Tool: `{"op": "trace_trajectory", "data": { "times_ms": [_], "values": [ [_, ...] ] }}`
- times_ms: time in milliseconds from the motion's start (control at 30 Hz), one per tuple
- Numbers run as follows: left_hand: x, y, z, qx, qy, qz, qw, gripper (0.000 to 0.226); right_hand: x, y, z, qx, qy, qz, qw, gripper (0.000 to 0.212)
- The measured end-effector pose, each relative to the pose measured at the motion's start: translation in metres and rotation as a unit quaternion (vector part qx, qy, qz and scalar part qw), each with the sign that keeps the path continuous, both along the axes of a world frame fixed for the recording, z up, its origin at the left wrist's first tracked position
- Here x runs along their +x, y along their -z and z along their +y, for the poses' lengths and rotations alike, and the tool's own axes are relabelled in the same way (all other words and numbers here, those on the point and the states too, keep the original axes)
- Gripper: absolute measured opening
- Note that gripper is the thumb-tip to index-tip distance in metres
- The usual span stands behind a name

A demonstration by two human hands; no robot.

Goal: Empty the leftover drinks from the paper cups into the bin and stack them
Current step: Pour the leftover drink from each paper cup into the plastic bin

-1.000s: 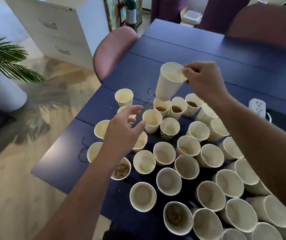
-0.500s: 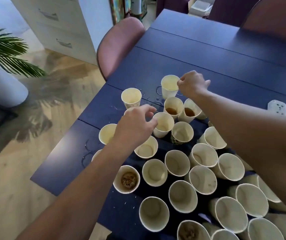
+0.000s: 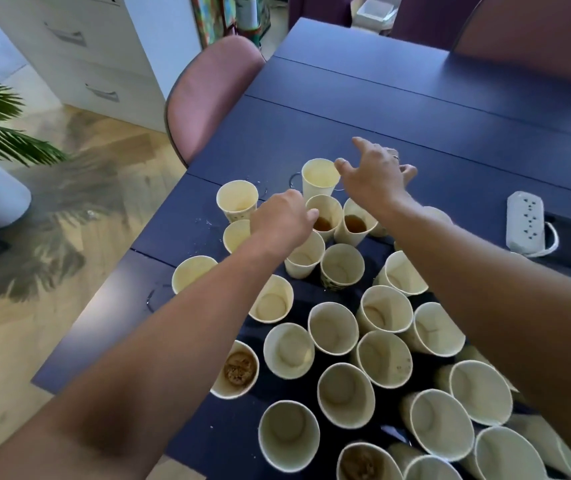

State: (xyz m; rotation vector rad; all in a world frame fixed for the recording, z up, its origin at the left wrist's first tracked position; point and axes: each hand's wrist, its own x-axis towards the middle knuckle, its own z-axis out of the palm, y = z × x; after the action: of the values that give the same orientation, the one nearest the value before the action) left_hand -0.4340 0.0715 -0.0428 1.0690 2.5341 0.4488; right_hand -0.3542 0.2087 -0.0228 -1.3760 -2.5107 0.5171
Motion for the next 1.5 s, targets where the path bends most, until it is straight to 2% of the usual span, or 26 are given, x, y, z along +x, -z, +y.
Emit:
{"op": "trace_trajectory", "data": {
  "times_ms": [167,500,667,833,933,1100,1233,1500],
  "values": [
    [0.001,0.009,0.017,0.005,-0.038,0.019,0.999,0.024,0.036,-0.005,-0.011,-0.018,0.02,0.053,0.998,0.056],
    [-0.001,0.004,0.028,0.049,-0.065,0.014,0.997,0.016,0.092,-0.017,-0.015,-0.011,0.044,0.129,0.991,0.044],
    [-0.001,-0.02,0.027,0.082,-0.06,0.033,0.994,0.021,0.107,-0.023,-0.02,-0.021,0.046,0.146,0.988,0.043],
    [0.011,-0.062,0.018,0.116,-0.067,0.055,0.989,0.017,0.123,-0.032,-0.033,-0.047,0.005,0.16,0.986,0.042],
    [0.026,-0.096,0.008,0.132,-0.048,0.065,0.988,0.017,0.131,-0.036,-0.042,-0.078,-0.045,0.172,0.981,0.047],
    [0.066,-0.152,-0.008,0.124,0.005,0.042,0.991,0.017,0.145,-0.052,-0.064,-0.163,-0.098,0.192,0.963,0.076],
    [0.106,-0.188,-0.019,0.12,0.057,0.014,0.991,0.015,0.163,-0.07,-0.08,-0.198,-0.104,0.248,0.943,0.073],
    [0.177,-0.222,-0.038,0.178,0.125,-0.065,0.974,0.02,0.245,-0.104,-0.107,-0.149,-0.052,0.363,0.918,0.061]
  ]
}}
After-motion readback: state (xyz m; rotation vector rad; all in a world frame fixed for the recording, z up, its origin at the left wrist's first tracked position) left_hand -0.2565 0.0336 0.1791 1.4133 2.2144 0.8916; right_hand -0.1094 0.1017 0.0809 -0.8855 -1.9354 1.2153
